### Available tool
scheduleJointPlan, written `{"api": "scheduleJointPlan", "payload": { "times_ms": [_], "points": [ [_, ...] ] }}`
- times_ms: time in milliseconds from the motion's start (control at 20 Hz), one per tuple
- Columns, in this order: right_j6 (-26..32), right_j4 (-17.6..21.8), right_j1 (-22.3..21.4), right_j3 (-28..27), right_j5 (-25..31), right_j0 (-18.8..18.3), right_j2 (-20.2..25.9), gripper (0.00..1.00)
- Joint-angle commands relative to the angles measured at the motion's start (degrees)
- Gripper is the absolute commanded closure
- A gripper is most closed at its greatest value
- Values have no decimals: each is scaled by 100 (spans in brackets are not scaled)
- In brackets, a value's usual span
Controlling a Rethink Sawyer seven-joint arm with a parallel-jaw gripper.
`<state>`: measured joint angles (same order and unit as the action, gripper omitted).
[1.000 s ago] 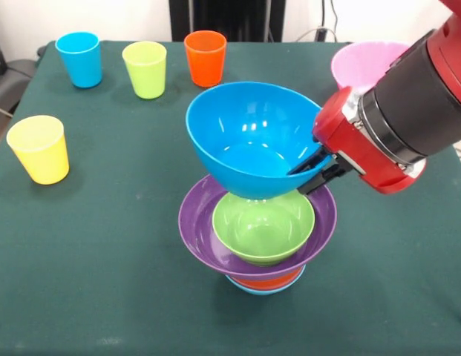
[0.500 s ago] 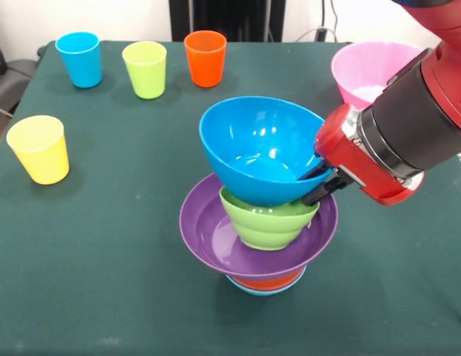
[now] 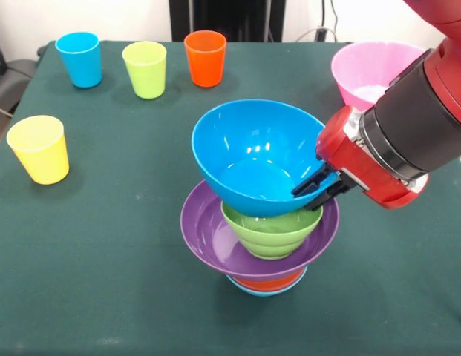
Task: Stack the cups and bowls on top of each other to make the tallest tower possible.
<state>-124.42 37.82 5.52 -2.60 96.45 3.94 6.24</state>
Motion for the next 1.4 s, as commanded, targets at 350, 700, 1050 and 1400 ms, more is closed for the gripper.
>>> {"api": "scheduleJointPlan", "payload": {
  "times_ms": [350, 700, 1050, 1400],
  "points": [
    [706, 841, -202, 298, -352, -37, 1275, 100],
    [845, 1300, -397, 363, -296, -60, 1768, 100],
    [906, 1859, -559, 473, -245, -130, 2324, 100],
    [1053, 2584, -736, 585, -218, -247, 3033, 100]
  ]
}}
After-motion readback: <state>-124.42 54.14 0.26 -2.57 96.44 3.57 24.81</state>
